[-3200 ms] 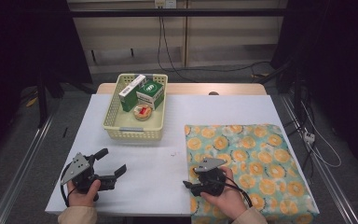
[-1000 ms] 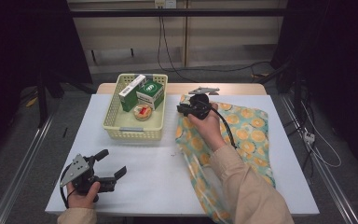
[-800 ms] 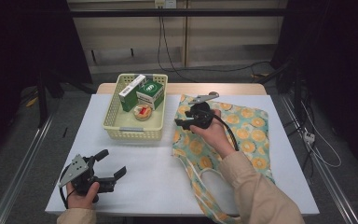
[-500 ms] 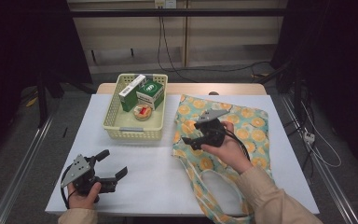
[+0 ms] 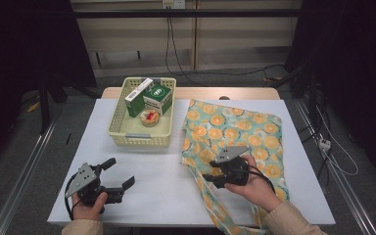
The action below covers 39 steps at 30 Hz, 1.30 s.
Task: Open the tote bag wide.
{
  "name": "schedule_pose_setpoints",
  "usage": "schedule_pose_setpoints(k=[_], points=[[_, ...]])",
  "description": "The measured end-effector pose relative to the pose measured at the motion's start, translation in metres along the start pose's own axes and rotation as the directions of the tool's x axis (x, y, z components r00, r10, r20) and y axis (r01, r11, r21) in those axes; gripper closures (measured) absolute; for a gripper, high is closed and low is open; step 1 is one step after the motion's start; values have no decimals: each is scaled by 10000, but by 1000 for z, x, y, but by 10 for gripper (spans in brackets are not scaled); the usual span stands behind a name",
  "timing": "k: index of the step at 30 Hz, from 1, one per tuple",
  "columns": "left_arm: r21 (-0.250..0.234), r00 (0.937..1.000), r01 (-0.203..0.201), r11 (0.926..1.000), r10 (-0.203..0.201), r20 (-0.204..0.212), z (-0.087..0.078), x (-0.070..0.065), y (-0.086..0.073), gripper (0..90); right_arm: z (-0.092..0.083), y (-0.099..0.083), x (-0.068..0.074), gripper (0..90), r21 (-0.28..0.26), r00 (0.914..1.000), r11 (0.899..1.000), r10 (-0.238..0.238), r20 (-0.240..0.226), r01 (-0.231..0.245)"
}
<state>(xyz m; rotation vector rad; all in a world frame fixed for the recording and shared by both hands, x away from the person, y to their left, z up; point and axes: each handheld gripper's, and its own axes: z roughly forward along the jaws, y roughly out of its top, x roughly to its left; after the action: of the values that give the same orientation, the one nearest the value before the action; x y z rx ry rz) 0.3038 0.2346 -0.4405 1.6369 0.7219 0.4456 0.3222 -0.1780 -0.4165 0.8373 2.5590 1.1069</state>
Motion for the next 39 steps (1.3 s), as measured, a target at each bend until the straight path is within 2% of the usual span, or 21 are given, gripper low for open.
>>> schedule_pose_setpoints(k=[3,4,5,9,11,17,24,25,26,29,33,34,35,37,39], points=[[5,10000,-41,10000,41,44,1,-1,0,38,6,-18,-1,512,251,9999,9996,151,10,-151],[5,10000,-41,10000,41,44,1,-1,0,38,6,-18,-1,512,251,9999,9996,151,10,-151],[27,10000,-47,10000,47,51,1,-1,0,38,10,-27,-2,519,357,9998,9992,196,-48,-194],[53,10000,-70,10000,70,66,2,-1,0,38,14,-36,-4,519,423,9998,9989,201,58,-204],[69,10000,-37,10000,37,49,2,-1,0,38,15,-39,-6,517,336,9997,9991,260,-46,-258],[84,10000,-35,10000,35,18,3,-1,0,38,17,-37,-6,543,465,9995,9984,320,-44,-317],[111,9999,-92,9999,92,57,5,-2,0,38,19,-33,-9,682,578,9992,9975,406,-60,-402],[137,9999,-116,9998,115,69,5,-2,0,38,19,-35,-11,756,366,9987,9981,497,-77,-494],[132,9999,-98,9999,97,71,5,-2,0,38,19,-35,-11,756,366,9987,9981,497,-77,-494],[142,10000,-86,9999,85,33,5,-2,0,38,21,-36,-13,888,122,9981,9981,610,-11,-610],[144,9999,-97,9998,97,26,4,-1,0,38,23,-34,-12,900,197,9978,9977,642,133,-645],[154,10000,-98,9998,98,16,4,0,-1,38,24,-30,-10,900,255,9981,9984,497,366,-506],[148,10000,-84,9999,83,24,4,0,-1,38,24,-30,-10,900,255,9981,9984,497,366,-506],[164,9999,-109,9998,109,15,4,-1,-1,38,27,-24,-12,900,-82,9957,9957,920,100,-919],[139,9999,-109,9998,109,36,4,0,-1,38,32,-15,-13,900,-268,9939,9935,1106,-7,-1106]])
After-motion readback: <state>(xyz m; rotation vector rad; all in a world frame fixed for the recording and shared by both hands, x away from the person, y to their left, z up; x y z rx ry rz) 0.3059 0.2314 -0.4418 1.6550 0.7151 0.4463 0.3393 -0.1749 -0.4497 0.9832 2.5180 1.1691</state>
